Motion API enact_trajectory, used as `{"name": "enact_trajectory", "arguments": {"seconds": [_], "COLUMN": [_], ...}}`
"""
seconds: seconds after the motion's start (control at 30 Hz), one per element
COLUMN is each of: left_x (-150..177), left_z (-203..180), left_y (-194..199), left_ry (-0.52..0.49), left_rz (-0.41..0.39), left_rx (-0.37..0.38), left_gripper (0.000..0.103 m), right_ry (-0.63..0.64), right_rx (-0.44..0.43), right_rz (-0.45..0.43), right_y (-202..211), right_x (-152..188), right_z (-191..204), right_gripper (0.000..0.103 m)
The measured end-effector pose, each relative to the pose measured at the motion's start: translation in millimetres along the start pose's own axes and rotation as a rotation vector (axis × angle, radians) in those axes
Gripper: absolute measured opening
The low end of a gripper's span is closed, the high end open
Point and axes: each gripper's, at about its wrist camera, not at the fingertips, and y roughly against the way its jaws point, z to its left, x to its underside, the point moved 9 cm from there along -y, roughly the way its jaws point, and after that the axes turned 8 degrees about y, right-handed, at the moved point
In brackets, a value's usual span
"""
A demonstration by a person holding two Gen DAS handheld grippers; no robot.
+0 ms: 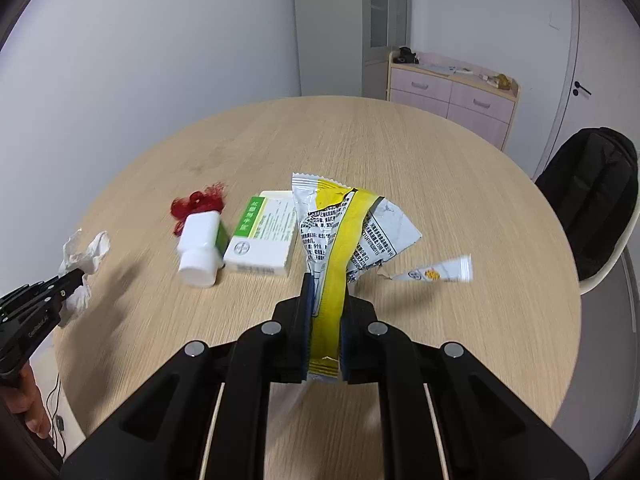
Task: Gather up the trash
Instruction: 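Lift the held tissue and wrapper off the table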
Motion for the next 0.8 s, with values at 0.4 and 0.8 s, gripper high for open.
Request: {"name": "enact_trajectory", "arguments": {"seconds": [0.4, 0.8], "left_x": [50, 120], "left_z": [-7, -15], "left_y": [60, 114], "left_ry": [-0.021, -0.028], "left_rz": [-0.028, -0.05], "left_rx": [0.02, 0.069], "left_gripper": [0.009, 0.009], "right_ry": [0.044, 0.032], "right_rx": [0.013, -0.024], "right_rz": [-0.03, -0.077], "right_y": [57, 119], "right_x": [49, 110], "right_z": [31, 53], "right_gripper": [0.01, 0.01]}}
